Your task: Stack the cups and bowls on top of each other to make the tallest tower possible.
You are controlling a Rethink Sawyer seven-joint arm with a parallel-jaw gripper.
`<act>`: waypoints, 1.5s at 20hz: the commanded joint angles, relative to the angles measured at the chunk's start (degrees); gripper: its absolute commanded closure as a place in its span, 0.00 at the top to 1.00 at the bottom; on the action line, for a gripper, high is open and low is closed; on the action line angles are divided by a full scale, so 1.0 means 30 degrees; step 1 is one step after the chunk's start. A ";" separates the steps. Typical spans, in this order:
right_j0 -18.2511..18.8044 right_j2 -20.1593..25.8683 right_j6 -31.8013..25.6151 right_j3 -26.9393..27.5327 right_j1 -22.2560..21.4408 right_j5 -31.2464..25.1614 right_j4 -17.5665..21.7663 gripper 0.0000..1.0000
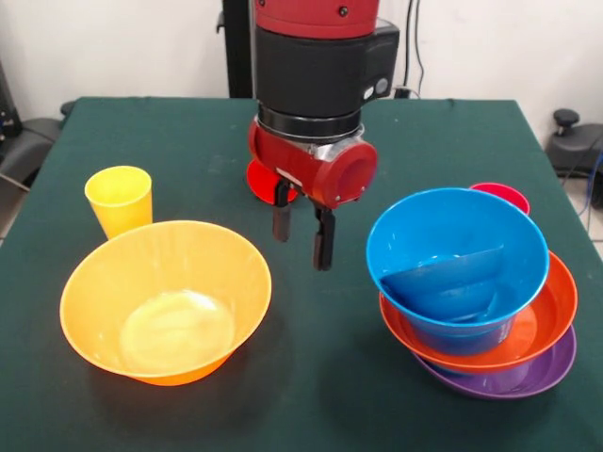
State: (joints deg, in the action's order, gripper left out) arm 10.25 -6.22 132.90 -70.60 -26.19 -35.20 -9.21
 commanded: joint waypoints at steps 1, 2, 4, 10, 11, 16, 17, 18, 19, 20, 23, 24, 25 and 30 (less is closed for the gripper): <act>0.0263 0.2085 -0.3451 -0.0775 0.1674 -0.0608 0.2551 1.00; 0.0404 0.2232 -0.3425 -0.0642 0.1865 -0.0489 0.2676 1.00; 0.0721 0.2410 -0.3707 -0.0117 0.2272 -0.0447 0.2982 1.00; 0.1825 0.3259 -0.4738 0.1154 0.3077 0.0056 0.3951 1.00; 0.1991 0.3403 -0.4892 0.1455 0.3289 0.0192 0.4174 1.00; 0.2897 0.4706 -0.5777 0.3065 0.4643 0.0564 0.5026 1.00; 0.3001 0.4855 -0.5752 0.3166 0.4707 0.0601 0.5185 1.00; 0.3101 0.4984 -0.5772 0.3290 0.4783 0.0642 0.5344 1.00; 0.3246 0.5182 -0.5911 0.3397 0.4797 0.0573 0.5473 1.00; 0.3357 0.5333 -0.6016 0.3569 0.4877 0.0517 0.5631 1.00; 0.3642 0.5839 -0.6145 0.3848 0.5199 0.0699 0.5999 1.00; 0.3667 0.5935 -0.6083 0.3925 0.5253 0.0811 0.6118 1.00; 0.3692 0.6030 -0.6021 0.4003 0.5307 0.0924 0.6237 1.00; 0.3538 0.5891 -0.4849 0.3927 0.5078 0.1214 0.6758 1.00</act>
State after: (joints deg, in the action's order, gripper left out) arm 21.76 4.12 131.29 -60.90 -11.86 -35.09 5.99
